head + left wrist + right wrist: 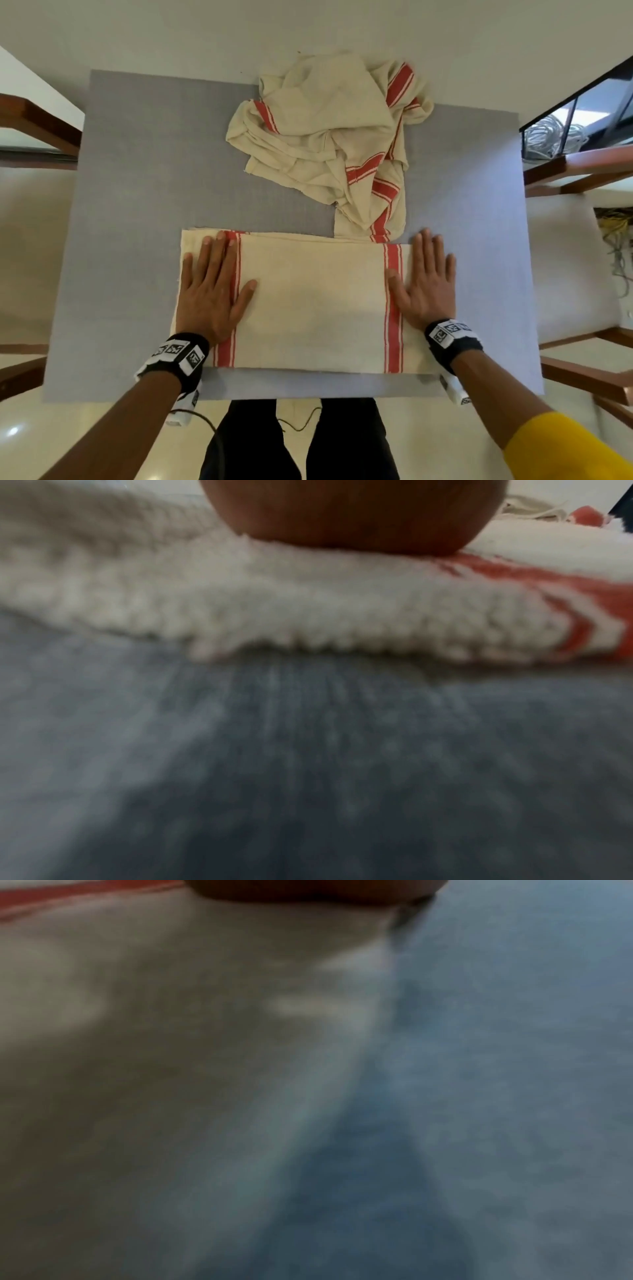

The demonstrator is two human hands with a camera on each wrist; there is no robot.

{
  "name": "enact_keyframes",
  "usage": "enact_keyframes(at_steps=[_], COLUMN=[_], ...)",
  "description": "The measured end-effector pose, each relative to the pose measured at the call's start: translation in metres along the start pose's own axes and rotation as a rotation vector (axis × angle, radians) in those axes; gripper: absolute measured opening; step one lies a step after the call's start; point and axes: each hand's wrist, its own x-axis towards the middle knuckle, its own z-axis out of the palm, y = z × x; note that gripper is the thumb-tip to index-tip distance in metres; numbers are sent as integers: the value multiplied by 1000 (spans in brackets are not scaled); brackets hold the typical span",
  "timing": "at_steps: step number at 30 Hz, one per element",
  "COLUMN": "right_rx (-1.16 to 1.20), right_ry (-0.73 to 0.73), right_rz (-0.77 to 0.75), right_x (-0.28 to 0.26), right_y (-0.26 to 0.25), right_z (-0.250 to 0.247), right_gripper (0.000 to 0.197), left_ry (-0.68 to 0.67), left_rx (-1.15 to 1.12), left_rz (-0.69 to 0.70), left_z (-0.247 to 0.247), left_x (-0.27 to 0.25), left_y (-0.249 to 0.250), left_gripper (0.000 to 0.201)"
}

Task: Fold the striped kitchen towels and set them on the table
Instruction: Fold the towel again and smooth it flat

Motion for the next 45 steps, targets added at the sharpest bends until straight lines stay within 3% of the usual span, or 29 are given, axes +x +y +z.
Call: enact_keyframes(at_steps=[5,9,10,13,15,18,23,30,34,37,39,45], right_rx=[42,92,114,269,432,590,643,969,1000,959,937,933], right_ry=[27,95,101,22,-64,-200,-363,-321,-213,-244,-270,-357], right_rz=[-28,-130,-167,-187,-96,135,299,370,203,37,-42,-188], right_x=[21,32,31,26,31,39,35,15,18,14,14,24], right_y=[40,50,53,57,59,56,62,60,45,23,5,-86], right_z=[-12,-30,-33,-42,-56,-74,-75,-78,-97,-115,-124,-121], right_gripper=[83,59,52,43,48,56,54,49,50,47,43,23], left_ry=[15,77,54,-202,-308,-361,-412,-182,-30,40,165,501], left_rx=[-51,-167,-209,-275,-265,-161,-156,-499,-472,-512,-566,-635], left_rz=[-75,74,125,247,222,134,15,-174,-213,-275,-337,-548], left_z=[-14,-2,9,35,51,63,59,63,59,42,25,-6], left_x=[-4,-29,-41,-72,-82,-85,-87,-96,-98,-107,-113,-129], left_y=[28,144,182,286,338,374,387,380,371,361,346,276], left_gripper=[78,60,56,54,56,64,102,105,80,48,28,8])
